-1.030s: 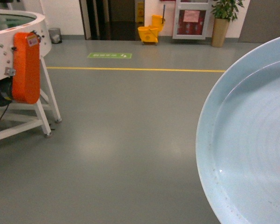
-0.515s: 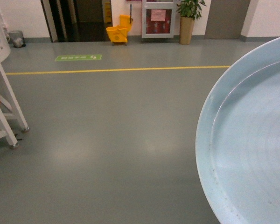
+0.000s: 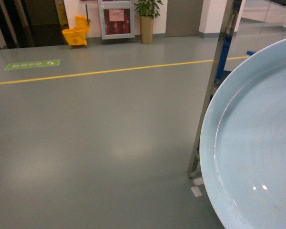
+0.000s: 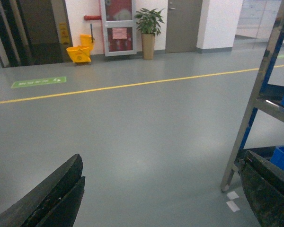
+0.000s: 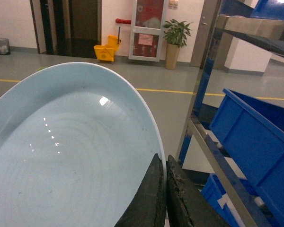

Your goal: Place blue tray on left shelf second layer neatly

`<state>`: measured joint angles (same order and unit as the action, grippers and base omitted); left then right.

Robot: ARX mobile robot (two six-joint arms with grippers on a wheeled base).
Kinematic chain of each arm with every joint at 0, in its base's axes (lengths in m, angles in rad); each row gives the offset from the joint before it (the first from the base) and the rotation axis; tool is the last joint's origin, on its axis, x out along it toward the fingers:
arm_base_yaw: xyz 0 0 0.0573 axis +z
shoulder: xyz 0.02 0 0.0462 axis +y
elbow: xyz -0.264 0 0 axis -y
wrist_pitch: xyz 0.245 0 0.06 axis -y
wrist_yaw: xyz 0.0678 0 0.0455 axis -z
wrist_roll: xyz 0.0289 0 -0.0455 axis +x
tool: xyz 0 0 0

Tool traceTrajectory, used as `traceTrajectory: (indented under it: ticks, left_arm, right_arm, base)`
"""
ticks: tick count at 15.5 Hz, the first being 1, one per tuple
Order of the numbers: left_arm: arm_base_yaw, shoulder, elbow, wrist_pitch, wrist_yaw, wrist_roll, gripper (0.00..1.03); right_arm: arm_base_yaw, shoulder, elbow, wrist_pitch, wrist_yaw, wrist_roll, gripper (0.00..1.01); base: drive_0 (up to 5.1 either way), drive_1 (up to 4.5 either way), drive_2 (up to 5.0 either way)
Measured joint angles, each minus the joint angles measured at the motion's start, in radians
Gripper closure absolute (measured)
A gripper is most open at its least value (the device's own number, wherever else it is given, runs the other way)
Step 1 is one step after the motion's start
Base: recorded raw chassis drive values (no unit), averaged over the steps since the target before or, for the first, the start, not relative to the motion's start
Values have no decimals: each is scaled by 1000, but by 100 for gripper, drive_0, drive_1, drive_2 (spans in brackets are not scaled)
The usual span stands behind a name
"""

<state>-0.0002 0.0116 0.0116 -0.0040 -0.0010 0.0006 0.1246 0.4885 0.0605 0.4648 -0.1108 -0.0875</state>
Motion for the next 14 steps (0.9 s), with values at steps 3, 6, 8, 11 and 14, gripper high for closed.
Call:
traceTrajectory:
  ticks: [3,6,8,11,14]
  left_arm:
    - [0,0,0,0,0,0,5]
    - [0,0,0,0,0,0,5]
    - [0,0,0,0,0,0,5]
    - [0,0,0,0,0,0,5]
    - [0,0,0,-2,2,0,5]
  right_arm:
    - [0,0,0,0,0,0,99]
    - [0,0,0,0,0,0,99]
    - [0,0,0,0,0,0,99]
    - [0,0,0,0,0,0,99]
    - [0,0,0,2,0,0,99]
  base:
    - [-158,-158,-158]
    - [-163,-163,-163]
    - [-175,-175,-175]
    - [-175,-175,-175]
    - [-175,-175,-175]
